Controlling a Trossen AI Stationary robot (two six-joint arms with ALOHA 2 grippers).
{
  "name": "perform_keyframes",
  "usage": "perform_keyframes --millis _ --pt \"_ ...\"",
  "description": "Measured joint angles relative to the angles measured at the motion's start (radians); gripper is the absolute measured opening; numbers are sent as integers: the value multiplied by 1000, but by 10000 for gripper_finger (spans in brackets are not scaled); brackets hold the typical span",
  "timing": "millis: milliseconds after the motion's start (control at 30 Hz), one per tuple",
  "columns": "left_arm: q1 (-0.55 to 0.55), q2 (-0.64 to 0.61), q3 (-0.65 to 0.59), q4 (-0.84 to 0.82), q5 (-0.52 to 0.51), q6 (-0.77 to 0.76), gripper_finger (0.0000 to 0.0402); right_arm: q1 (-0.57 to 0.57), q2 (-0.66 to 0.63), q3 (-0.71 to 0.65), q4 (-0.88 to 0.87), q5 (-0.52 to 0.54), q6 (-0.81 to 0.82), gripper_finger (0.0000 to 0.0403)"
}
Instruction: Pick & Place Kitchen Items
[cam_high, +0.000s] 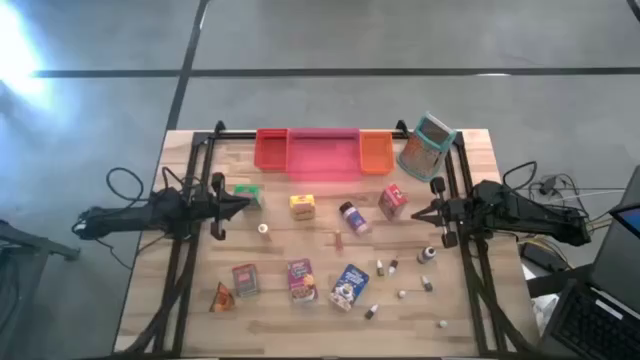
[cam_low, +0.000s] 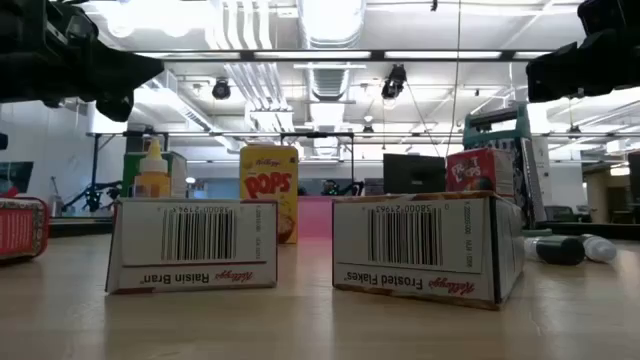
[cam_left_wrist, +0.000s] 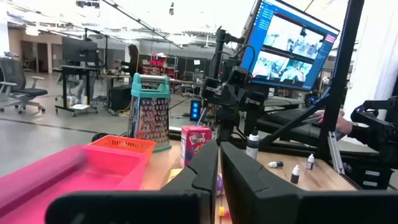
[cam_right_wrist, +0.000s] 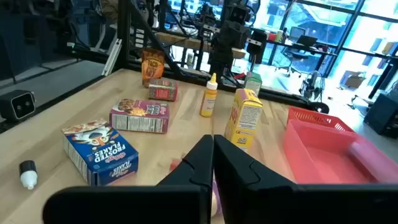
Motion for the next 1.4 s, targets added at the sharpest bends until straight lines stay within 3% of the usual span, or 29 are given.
perform_keyframes --millis 767,900,1067,1267,1333,1400 --pt "0 0 0 0 0 0 26 0 0 0 0 0 0 8" --pt "0 0 0 0 0 0 26 0 0 0 24 19 -82 8" --pt "0 0 0 0 0 0 26 0 1 0 236 14 42 8" --pt "0 0 0 0 0 0 26 -2 26 1 726 26 39 8" --pt "0 0 0 0 0 0 26 -5 59 1 838 84 42 8" --pt "0 0 0 0 0 0 26 -5 101 7 858 215 41 8"
